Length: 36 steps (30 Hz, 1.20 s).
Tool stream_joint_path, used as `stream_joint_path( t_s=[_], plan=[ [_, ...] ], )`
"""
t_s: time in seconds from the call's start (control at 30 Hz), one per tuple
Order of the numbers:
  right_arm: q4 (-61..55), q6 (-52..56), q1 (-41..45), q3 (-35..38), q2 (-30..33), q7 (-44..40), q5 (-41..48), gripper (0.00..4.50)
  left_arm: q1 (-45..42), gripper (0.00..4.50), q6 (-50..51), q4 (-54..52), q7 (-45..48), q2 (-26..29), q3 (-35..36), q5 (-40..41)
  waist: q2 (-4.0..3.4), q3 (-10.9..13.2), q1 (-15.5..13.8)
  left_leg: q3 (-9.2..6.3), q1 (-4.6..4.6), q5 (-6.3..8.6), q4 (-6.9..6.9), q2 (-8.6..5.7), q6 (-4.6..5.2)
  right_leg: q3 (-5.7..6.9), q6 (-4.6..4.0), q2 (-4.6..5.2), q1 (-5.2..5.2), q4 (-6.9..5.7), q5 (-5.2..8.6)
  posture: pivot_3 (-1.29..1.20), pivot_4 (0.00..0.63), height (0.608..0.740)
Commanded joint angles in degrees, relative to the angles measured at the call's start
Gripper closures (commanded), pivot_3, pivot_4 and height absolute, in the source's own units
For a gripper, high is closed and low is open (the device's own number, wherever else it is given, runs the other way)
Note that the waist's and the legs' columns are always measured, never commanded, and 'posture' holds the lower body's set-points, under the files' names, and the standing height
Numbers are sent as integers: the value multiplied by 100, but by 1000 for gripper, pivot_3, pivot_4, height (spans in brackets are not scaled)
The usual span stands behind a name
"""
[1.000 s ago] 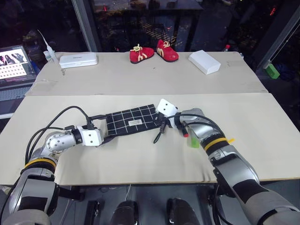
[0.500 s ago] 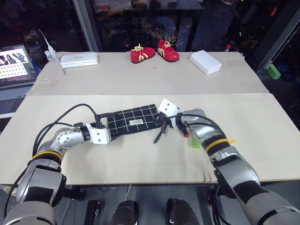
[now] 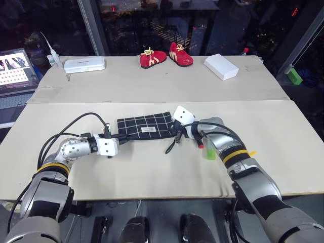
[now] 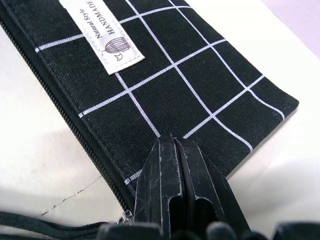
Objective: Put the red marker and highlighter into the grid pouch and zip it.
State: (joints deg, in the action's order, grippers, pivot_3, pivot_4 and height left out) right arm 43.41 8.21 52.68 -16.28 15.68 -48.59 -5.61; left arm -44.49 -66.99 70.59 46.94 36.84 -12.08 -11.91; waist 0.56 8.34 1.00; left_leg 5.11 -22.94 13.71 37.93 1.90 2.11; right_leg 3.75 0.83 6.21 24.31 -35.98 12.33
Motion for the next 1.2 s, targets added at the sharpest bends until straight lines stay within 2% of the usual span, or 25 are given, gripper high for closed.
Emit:
stream_joint_path(
  t_s=[0.03, 0.07, 0.2, 0.3, 0.4, 0.57, 0.7, 0.87, 1.2],
  plan=[
    [47, 60, 1, 194, 67, -34, 97, 4500, 109, 4439, 378, -96, 929, -81, 194, 606, 0, 0, 6, 0, 0, 0, 0, 0, 0, 0, 0, 0, 0, 0, 0, 0, 150, 740],
    [50, 65, 0, 224, 61, -43, 123, 4500, 127, 4439, 464, -120, 1108, -95, 232, 704, 0, 0, 10, 0, 1, 0, 0, 0, 0, 0, 0, 0, 0, 0, 0, 0, 150, 740],
    [-213, 834, 93, 834, -72, -456, 913, 3322, 190, 4500, 738, -203, 1539, -65, 325, 877, 0, 0, 17, -2, 0, 0, 0, 0, 0, 0, 0, 0, 0, 0, 0, 0, 150, 740],
    [-357, 1635, 522, 1722, -66, -166, 1707, 2318, 265, 4500, 1014, -300, 1649, -91, 591, 1177, 0, 0, 51, -3, 0, 0, 0, 1, 0, 0, -1, 0, 0, 0, 0, 0, 150, 740],
    [-948, 2538, 614, 2215, 236, -497, 2412, 1288, 372, 4500, 1348, -474, 1729, -137, 851, 1476, 0, 1, 61, -11, -4, -1, 0, 4, -1, -1, -1, 0, 4, -2, -1, 0, 150, 740],
    [-1977, 3095, 113, 2287, 825, -492, 2625, 1288, 673, 4500, 2518, -1216, 1881, -369, 1425, 2322, 0, 0, 16, -29, -15, 1, 0, 8, 1, 12, -1, 0, 2, 9, -1, 0, 150, 740],
    [-2768, 3385, -482, 2175, 972, -261, 2622, 1288, 1122, 4500, 3741, -2401, 1676, -558, 1821, 2978, 1, 1, -8, -29, -21, 1, 1, 6, 1, 10, 0, 2, 3, 11, -1, 0, 150, 740],
    [-3033, 3452, -794, 2001, 743, 336, 2478, 1288, 1843, 4500, 4510, -3742, 1384, -582, 1848, 3054, 1, 1, 77, -30, -13, 0, 2, 5, 0, 0, 0, 1, 6, 2, -1, 0, 150, 740],
    [-2542, 3085, -578, 1657, 230, 675, 2331, 1288, 2189, 4500, 4993, -4456, 1056, -693, 1835, 3045, 1, 1, 76, -32, -7, -2, 2, 4, -2, -1, 0, 0, -2, 6, -1, 0, 150, 740]
  ],
)
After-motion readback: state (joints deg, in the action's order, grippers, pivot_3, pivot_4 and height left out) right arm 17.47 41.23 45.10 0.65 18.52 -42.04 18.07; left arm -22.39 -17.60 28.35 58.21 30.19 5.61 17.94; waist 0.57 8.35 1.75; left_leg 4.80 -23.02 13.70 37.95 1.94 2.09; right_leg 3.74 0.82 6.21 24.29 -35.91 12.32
